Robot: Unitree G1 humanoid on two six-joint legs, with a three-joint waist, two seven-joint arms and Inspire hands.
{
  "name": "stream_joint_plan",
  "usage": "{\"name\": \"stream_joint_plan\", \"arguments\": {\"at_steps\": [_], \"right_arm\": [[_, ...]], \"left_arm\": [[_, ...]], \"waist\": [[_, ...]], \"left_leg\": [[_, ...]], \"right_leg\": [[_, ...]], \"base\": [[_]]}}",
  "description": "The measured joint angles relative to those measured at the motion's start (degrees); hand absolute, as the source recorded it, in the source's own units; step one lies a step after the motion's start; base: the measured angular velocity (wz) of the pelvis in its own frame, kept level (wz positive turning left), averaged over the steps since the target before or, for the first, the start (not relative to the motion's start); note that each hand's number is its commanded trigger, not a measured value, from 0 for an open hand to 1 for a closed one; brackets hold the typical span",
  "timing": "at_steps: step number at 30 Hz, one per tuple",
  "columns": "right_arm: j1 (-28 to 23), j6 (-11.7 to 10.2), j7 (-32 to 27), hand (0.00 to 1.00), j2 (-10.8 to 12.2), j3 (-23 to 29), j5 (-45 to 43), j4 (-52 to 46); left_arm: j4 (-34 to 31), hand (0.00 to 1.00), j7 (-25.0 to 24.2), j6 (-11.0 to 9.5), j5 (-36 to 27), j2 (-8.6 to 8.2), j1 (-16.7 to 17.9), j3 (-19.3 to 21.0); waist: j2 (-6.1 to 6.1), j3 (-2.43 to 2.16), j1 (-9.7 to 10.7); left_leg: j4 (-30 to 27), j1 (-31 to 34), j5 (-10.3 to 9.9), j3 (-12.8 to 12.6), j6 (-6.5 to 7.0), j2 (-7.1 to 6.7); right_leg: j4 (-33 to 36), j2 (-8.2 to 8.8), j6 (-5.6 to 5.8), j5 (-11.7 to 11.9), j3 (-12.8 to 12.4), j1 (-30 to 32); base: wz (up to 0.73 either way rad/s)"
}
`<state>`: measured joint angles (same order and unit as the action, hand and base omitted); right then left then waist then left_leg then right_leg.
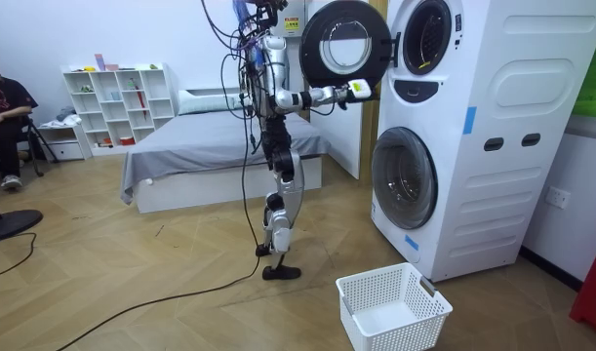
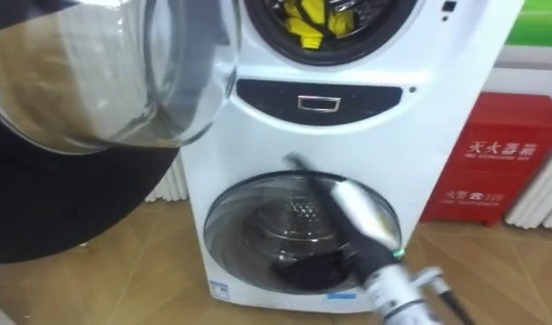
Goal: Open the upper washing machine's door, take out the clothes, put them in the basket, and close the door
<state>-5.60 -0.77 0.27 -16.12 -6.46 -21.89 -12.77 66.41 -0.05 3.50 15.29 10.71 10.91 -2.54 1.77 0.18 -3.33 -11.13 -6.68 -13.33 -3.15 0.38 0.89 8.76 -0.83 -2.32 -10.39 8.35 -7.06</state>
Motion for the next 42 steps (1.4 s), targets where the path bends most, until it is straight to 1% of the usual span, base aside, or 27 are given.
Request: {"name": "stream_joint_plan", "arguments": {"at_steps": [1,3,4,6,7,9,11,12,13,15,17,20,25,29,31,32,33,34,35,37,38,39,40,42], "right_arm": [[0.02,0.0,-1.03,0.0,-0.01,0.73,-1.07,-0.23],[0.37,0.0,-2.0,0.0,-0.06,1.61,-1.82,-1.44],[1.62,0.01,-2.35,0.0,-0.07,1.62,-2.17,-1.72],[3.45,0.25,-2.31,0.0,-0.13,1.42,-2.15,-2.58],[4.42,0.56,-2.09,0.0,-0.13,1.1,-1.99,-3.92],[5.6,0.55,-1.88,0.0,-0.07,0.84,-1.99,-6.22],[6.54,0.41,-1.88,0.0,0.03,0.74,-1.99,-7.75],[6.86,0.27,-1.92,0.0,0.09,0.74,-1.56,-8.46],[6.88,-0.31,-2.0,0.0,0.08,0.74,-1.25,-8.62],[6.88,-0.57,-2.0,0.0,0.18,0.6,-0.73,-8.62],[6.87,-0.66,-2.0,0.0,0.23,0.26,-0.43,-8.62],[6.87,-1.55,-2.13,0.0,0.22,-0.25,0.26,-8.64],[6.87,-2.62,-3.31,0.0,0.09,-0.51,-0.21,-8.63],[7.29,-2.66,-4.34,0.0,0.05,-0.48,-3.46,-8.63],[9.31,-2.62,-4.43,0.0,-0.16,-0.39,-6.46,-8.58],[9.96,-2.62,-4.53,0.0,-0.2,-0.27,-7.51,-8.59],[11.49,-2.51,-4.88,0.0,-0.61,0.02,-9.15,-8.57],[13.41,-2.34,-5.64,0.0,-1.75,0.27,-9.91,-8.5],[14.28,-2.35,-6.04,0.0,-2.46,0.55,-10.23,-8.49],[18.05,-2.01,-7.94,0.0,-4.38,1.14,-11.46,-7.57],[18.93,-1.9,-8.29,0.0,-4.77,1.17,-11.51,-7.13],[20.62,-1.56,-8.64,0.0,-5.28,1.39,-11.74,-5.91],[21.58,-0.54,-8.93,0.0,-5.76,1.62,-11.97,-5.16],[22.33,0.15,-8.96,0.0,-6.16,1.63,-12.11,-4.11]], "left_arm": [[-0.01,0.0,0.0,0.0,0.01,-0.01,-0.14,0.08],[-0.1,0.0,-0.04,-0.01,-0.03,0.0,-0.12,0.16],[-0.43,0.0,-0.14,0.07,0.06,0.09,-0.17,0.2],[-1.19,0.0,-0.39,0.14,0.55,0.22,-0.18,0.2],[-1.22,0.0,-0.51,0.12,0.5,0.37,-0.1,0.3],[-1.26,0.0,-0.58,0.11,0.51,0.44,-0.1,0.82],[-1.34,0.0,-0.54,-0.09,0.51,0.47,-0.14,1.23],[-1.33,0.0,-0.48,-0.2,0.48,0.5,0.24,1.26],[-1.34,0.0,-0.35,-0.41,0.47,0.53,0.22,1.26],[-1.34,0.0,-0.02,-1.0,0.47,0.59,0.21,1.28],[-1.17,0.0,0.45,-1.38,0.47,0.59,0.32,1.27],[-1.1,0.0,0.69,-1.43,0.38,0.59,0.87,1.28],[-1.15,0.0,0.3,-1.52,0.53,0.55,0.66,1.78],[-1.34,0.0,-1.55,-1.37,0.74,0.55,0.32,2.95],[-1.34,0.0,-2.23,-1.11,0.76,0.57,0.0,3.67],[-1.34,0.0,-2.35,-1.05,0.77,0.55,-0.03,4.07],[-1.34,0.0,-2.44,-1.0,1.07,0.53,-0.04,4.6],[-1.34,0.0,-2.43,-0.98,1.34,0.54,-0.06,4.62],[-1.32,0.0,-2.43,-0.98,1.55,0.54,-0.05,4.61],[-1.04,0.0,-2.03,-0.87,1.6,0.58,-0.13,4.67],[-0.96,0.0,-1.85,-0.75,1.62,0.6,-0.12,4.71],[-0.93,0.0,-1.59,-0.21,1.65,0.61,-0.13,4.73],[-0.55,0.0,-1.58,0.31,1.65,0.62,-0.27,4.73],[-0.21,0.0,-1.59,0.54,1.63,0.69,-0.35,4.73]], "waist": [[0.26,-0.25,0.01],[0.48,-0.39,0.07],[0.73,-0.4,0.32],[0.99,-0.35,0.11],[1.18,-0.24,-0.39],[1.4,-0.12,-0.53],[1.61,-0.15,-0.69],[1.68,-0.17,-1.49],[1.87,-0.19,-1.68],[2.02,-0.12,-1.9],[1.96,-0.07,-2.1],[1.94,-0.06,-2.47],[1.77,0.04,-3.09],[1.82,0.01,-3.24],[1.91,-0.04,-3.07],[2.06,-0.14,-3.04],[2.1,-0.16,-3.03],[2.08,-0.14,-3.01],[2.08,-0.14,-2.9],[2.26,0.01,-2.77],[2.36,0.05,-2.67],[2.58,0.14,-2.35],[2.88,0.29,-2.14],[3.18,0.41,-1.98]], "left_leg": [[0.01,-0.12,0.0,-0.02,0.0,0.0],[0.46,-0.35,0.0,-0.05,0.0,0.15],[0.56,-0.4,0.0,-0.04,0.0,0.23],[0.82,-0.66,0.0,-0.09,0.0,0.35],[0.98,-0.9,0.0,-0.11,-0.01,0.43],[1.01,-0.95,0.0,-0.05,-0.01,0.45],[1.08,-0.98,0.0,0.08,-0.01,0.42],[1.18,-1.07,0.0,0.0,-0.01,0.39],[1.34,-1.17,0.0,0.02,-0.01,0.36],[1.44,-1.13,0.0,0.03,-0.01,0.31],[1.45,-1.13,0.0,0.04,-0.01,0.29],[1.4,-0.97,0.0,0.1,-0.01,0.3],[1.17,-0.74,-0.02,0.07,-0.03,0.4],[0.6,-0.06,-0.02,0.09,-0.03,0.26],[0.37,0.67,-0.02,0.1,-0.03,0.2],[0.38,0.68,-0.02,0.09,-0.03,0.19],[0.41,0.64,-0.02,0.1,-0.02,0.17],[0.42,0.56,-0.01,0.09,-0.02,0.15],[0.41,0.4,-0.01,0.08,-0.02,0.14],[0.45,0.18,-0.01,0.08,-0.02,0.16],[0.46,0.18,-0.01,0.08,-0.02,0.18],[0.47,0.18,-0.01,0.1,-0.02,0.22],[0.48,0.21,-0.01,0.15,-0.02,0.25],[0.48,0.21,-0.01,0.15,-0.02,0.29]], "right_leg": [[-0.01,-0.18,0.0,0.0,-0.35,0.01],[0.08,-0.18,0.01,0.01,-0.37,0.1],[0.08,-0.19,0.0,0.02,-0.47,0.16],[0.1,-0.32,0.0,0.02,-0.88,0.19],[0.14,-0.41,0.0,0.02,-1.25,0.18],[0.11,-0.45,0.0,0.02,-1.28,0.17],[0.11,-0.41,0.0,0.02,-1.27,0.13],[0.11,-0.38,0.0,0.02,-1.22,0.1],[0.1,-0.35,0.0,0.02,-1.15,0.09],[0.1,-0.3,0.0,0.02,-1.03,0.09],[0.1,-0.29,0.01,0.03,-0.99,0.0],[0.25,-0.26,0.01,0.03,-0.73,0.08],[0.86,-0.28,0.0,0.02,-0.56,0.51],[0.78,-0.21,0.0,0.02,-0.54,0.83],[0.86,-0.25,0.0,0.02,-0.56,1.45],[0.87,-0.29,0.0,0.02,-0.56,1.5],[0.86,-0.31,0.01,0.02,-0.56,1.5],[0.8,-0.33,0.01,0.02,-0.53,1.51],[0.76,-0.32,0.01,0.02,-0.45,1.51],[0.75,-0.33,0.01,0.02,-0.33,1.37],[0.74,-0.32,0.01,0.02,-0.31,1.32],[0.73,-0.3,0.01,0.02,-0.27,1.24],[0.73,-0.3,0.01,0.02,-0.26,1.22],[0.77,-0.28,0.01,0.02,-0.11,1.28]], "base": [[-0.17],[-0.11],[-0.08],[-0.11],[-0.14],[-0.04],[0.02],[0.0],[0.0],[0.06],[0.04],[0.02],[0.0],[0.0],[0.0],[0.0],[0.0],[0.0],[0.0],[0.0],[0.0],[0.06],[0.07],[0.02]]}}
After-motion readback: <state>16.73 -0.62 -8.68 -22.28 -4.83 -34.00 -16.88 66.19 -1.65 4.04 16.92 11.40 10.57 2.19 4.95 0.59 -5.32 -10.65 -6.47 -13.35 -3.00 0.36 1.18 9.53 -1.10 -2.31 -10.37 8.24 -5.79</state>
